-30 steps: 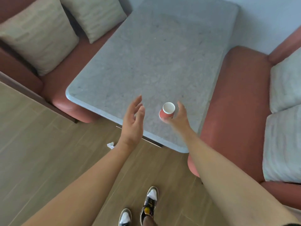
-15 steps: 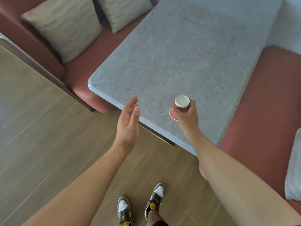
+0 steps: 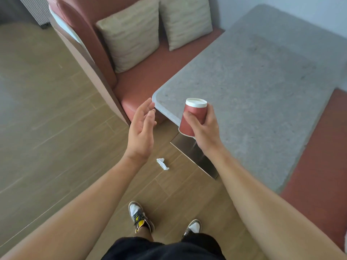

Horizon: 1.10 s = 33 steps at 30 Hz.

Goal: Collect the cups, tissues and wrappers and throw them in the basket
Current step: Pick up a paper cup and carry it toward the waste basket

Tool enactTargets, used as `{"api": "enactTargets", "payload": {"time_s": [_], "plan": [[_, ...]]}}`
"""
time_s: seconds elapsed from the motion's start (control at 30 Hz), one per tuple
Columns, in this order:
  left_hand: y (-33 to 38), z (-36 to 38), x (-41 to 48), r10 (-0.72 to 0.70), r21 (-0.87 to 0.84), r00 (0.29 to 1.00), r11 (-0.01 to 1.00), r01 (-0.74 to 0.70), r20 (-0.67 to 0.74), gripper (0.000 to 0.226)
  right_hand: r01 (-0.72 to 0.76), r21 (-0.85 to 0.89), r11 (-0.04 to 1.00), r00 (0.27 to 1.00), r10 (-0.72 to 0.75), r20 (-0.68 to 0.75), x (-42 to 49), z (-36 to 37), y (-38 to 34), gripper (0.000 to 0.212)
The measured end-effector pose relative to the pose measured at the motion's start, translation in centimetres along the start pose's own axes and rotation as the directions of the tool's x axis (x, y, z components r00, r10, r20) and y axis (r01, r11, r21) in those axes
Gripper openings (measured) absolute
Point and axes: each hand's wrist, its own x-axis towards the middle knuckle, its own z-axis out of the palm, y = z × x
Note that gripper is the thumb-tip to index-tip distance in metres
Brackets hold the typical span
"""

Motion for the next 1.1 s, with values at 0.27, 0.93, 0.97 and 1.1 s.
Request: {"api": "enactTargets", "payload": {"time_s": [0.27,0.93,0.97,1.1], "plan": [[2.0,-17.4,2.9,0.038,-0.021,0.995,0.999,-0.04,-0.09,0.06,0.078,0.03,0.996,0.987,-0.082,0.139,-1.7,16.0,-5.7,0.042],[4.1,-42.7,21.9,0.118,0.015,0.894,0.992,-0.124,-0.432,0.047,0.157,0.133,0.979,0.842,-0.203,0.499,13.9,48.9,-13.2,0.038],[4.4,-43.5,23.9,0.119,0.015,0.89,0.992,-0.126,-0.439,0.046,0.164,0.139,0.977,0.838,-0.212,0.502,15.7,50.4,-13.9,0.04],[5.3,-46.2,32.3,0.125,0.013,0.881,0.991,-0.134,-0.456,0.044,0.167,0.178,0.97,0.83,-0.236,0.505,23.2,55.7,-16.6,0.042]]}}
